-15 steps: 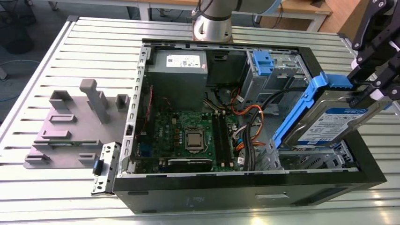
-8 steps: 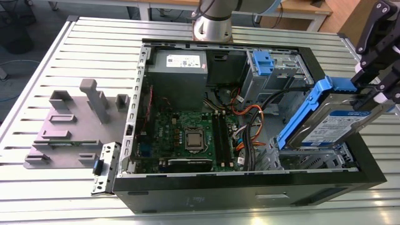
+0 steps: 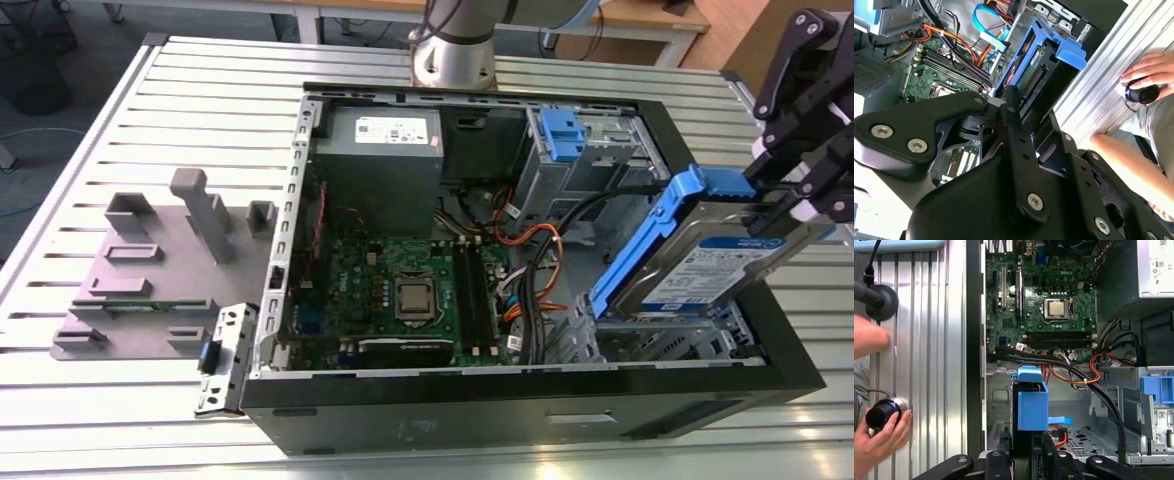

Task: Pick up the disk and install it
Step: 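Insert the disk into the insertion slot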

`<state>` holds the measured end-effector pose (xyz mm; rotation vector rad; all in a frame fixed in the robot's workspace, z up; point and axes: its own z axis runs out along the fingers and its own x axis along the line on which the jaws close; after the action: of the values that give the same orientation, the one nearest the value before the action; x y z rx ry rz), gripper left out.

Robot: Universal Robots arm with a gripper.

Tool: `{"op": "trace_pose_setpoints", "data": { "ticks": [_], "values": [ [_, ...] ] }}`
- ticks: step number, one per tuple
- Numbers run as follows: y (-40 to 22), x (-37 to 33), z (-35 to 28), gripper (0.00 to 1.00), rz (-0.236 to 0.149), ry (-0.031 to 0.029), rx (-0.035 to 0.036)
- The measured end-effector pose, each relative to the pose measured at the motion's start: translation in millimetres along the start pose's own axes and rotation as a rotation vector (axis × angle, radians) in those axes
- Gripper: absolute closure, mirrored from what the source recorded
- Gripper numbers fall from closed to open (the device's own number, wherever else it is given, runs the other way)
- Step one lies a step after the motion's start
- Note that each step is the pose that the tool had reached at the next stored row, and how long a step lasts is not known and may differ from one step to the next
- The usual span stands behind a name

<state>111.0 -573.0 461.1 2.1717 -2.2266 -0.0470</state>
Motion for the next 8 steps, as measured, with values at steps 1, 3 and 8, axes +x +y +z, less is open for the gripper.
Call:
{"op": "trace_pose_setpoints", "data": {
  "ticks": [1,3,8],
  "values": [
    [0.0,-0.5,0.6,0.65,0.000,0.0000,0.0000],
    [-0.1,-1.6,1.2,0.65,0.000,0.0000,0.0000],
    [-1.1,-4.1,5.0,0.65,0.000,-0.0001,0.0000]
  ]
}}
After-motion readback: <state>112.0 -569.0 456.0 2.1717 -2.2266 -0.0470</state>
